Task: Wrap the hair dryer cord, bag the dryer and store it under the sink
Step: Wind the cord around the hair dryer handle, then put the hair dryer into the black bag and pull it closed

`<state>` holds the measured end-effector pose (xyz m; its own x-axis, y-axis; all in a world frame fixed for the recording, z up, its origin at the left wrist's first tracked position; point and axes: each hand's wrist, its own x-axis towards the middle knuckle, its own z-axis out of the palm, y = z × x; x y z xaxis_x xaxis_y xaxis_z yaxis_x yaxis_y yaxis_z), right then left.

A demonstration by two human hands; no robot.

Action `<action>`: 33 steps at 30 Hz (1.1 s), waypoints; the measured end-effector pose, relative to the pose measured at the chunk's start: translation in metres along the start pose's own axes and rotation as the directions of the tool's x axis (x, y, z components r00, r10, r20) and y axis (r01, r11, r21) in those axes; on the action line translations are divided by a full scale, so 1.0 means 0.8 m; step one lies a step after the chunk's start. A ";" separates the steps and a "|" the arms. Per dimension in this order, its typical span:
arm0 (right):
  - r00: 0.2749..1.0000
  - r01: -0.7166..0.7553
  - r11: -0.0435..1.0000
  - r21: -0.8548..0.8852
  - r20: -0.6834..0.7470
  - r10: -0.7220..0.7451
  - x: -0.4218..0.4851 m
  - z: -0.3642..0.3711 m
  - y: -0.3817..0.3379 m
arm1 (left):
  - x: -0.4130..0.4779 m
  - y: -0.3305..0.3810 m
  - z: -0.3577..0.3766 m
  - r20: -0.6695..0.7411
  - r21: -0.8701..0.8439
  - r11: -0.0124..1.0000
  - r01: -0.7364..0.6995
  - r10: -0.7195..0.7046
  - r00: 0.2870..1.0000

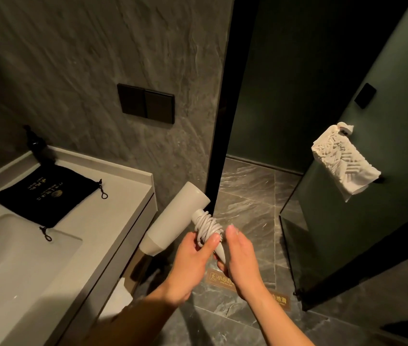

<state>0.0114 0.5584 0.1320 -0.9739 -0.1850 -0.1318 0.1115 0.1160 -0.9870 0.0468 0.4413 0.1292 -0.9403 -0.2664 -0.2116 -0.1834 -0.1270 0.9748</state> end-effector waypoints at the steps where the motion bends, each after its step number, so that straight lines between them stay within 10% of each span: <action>1: 1.000 0.005 1.000 -0.001 0.013 -0.005 0.002 0.005 0.000 | 0.003 -0.004 -0.005 -0.018 0.009 1.000 0.011 -0.011 1.000; 16: 0.982 -0.182 0.983 0.025 0.054 0.180 0.114 0.195 0.032 | 0.059 0.000 -0.317 0.068 0.339 0.938 0.071 -0.100 0.993; 22: 0.946 -0.322 0.946 0.042 -0.027 0.323 0.172 0.275 0.045 | 0.188 -0.031 -0.500 -0.330 0.705 0.689 0.170 0.107 0.938; 29: 0.899 -0.425 0.902 0.073 -0.084 0.431 0.195 0.326 0.051 | 0.300 -0.087 -0.572 -0.322 0.906 0.294 0.305 0.010 0.947; 33: 0.894 -0.437 0.898 0.049 -0.091 0.439 0.202 0.328 0.056 | 0.304 -0.104 -0.579 -0.321 0.893 0.357 0.275 0.076 0.944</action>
<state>-0.0887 0.2778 0.0422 -0.8393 -0.0257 -0.5430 0.5351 0.1373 -0.8336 -0.0340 -0.0552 -0.0363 -0.8095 -0.5682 -0.1479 -0.5799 0.7344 0.3527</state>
